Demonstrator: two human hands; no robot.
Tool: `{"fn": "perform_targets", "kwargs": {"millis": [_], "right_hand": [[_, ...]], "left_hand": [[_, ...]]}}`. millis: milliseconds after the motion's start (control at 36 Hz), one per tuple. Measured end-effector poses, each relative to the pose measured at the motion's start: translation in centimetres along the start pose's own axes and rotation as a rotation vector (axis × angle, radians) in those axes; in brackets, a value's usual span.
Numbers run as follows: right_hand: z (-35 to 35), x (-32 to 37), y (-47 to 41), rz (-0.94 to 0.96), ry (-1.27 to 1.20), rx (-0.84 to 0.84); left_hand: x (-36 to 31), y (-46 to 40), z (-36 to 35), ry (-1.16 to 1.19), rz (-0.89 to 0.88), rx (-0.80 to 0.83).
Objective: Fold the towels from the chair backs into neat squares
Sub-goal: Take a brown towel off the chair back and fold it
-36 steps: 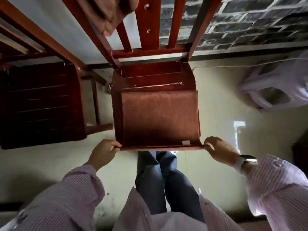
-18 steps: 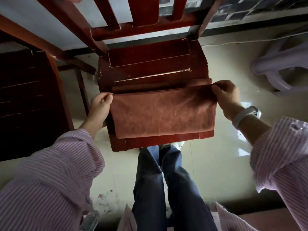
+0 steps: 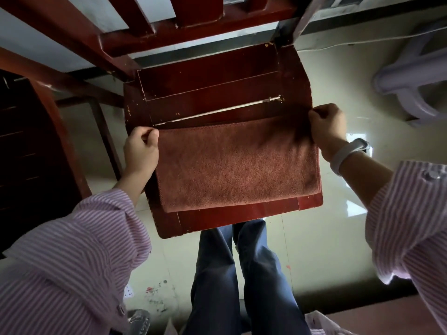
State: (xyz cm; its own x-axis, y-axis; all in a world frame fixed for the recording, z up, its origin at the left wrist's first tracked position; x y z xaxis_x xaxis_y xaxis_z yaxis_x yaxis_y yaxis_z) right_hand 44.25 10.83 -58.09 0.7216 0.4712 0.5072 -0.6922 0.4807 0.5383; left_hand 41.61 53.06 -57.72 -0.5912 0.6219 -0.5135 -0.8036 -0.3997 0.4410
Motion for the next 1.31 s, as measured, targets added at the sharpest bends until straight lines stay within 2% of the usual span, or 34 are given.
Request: {"fn": "perform_targets", "kwargs": {"millis": [250, 500, 639, 861, 1000, 1083, 1139, 1222, 1306], "right_hand": [[-0.1, 1.2, -0.2, 0.014, 0.094, -0.008], [-0.1, 1.7, 0.9, 0.066, 0.162, 0.036], [-0.2, 1.8, 0.7, 0.075, 0.181, 0.045], [-0.5, 1.9, 0.3, 0.074, 0.245, 0.026], [-0.1, 1.7, 0.4, 0.097, 0.187, 0.024], [0.3, 0.4, 0.3, 0.019, 0.026, 0.043], [1.5, 0.2, 0.7, 0.014, -0.040, -0.032], [2.6, 2.2, 2.8, 0.246, 0.038, -0.110], [0.5, 3.3, 4.7, 0.355, 0.100, -0.011]], "left_hand": [[-0.3, -0.4, -0.6, -0.136, 0.012, -0.003], [-1.8, 1.6, 0.2, -0.105, -0.099, -0.109], [-2.0, 1.2, 0.1, -0.066, -0.055, -0.132], [-0.9, -0.4, -0.6, -0.156, 0.033, -0.084], [-0.4, -0.6, -0.3, -0.103, 0.069, -0.091], [-0.3, -0.9, 0.1, -0.091, 0.103, -0.106], [-0.4, -0.7, 0.4, -0.087, 0.103, -0.140], [-1.8, 0.3, 1.3, -0.152, -0.025, -0.232], [-4.3, 2.3, 0.5, -0.323, -0.242, -0.237]]}}
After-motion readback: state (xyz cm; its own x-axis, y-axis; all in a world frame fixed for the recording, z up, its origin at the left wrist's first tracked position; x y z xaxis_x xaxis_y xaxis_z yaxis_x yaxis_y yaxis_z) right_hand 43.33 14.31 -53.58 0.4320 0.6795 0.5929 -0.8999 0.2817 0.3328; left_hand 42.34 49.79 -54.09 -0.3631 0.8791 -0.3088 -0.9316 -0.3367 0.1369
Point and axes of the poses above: each hand's wrist, its own y-axis away from the middle knuckle, its own z-axis out of the back of the hand, x = y × z, the point moved 10 cm from there along -y, towards the middle knuckle, and after that the axes turned 1 degree about -y, right-handed, at the moved point
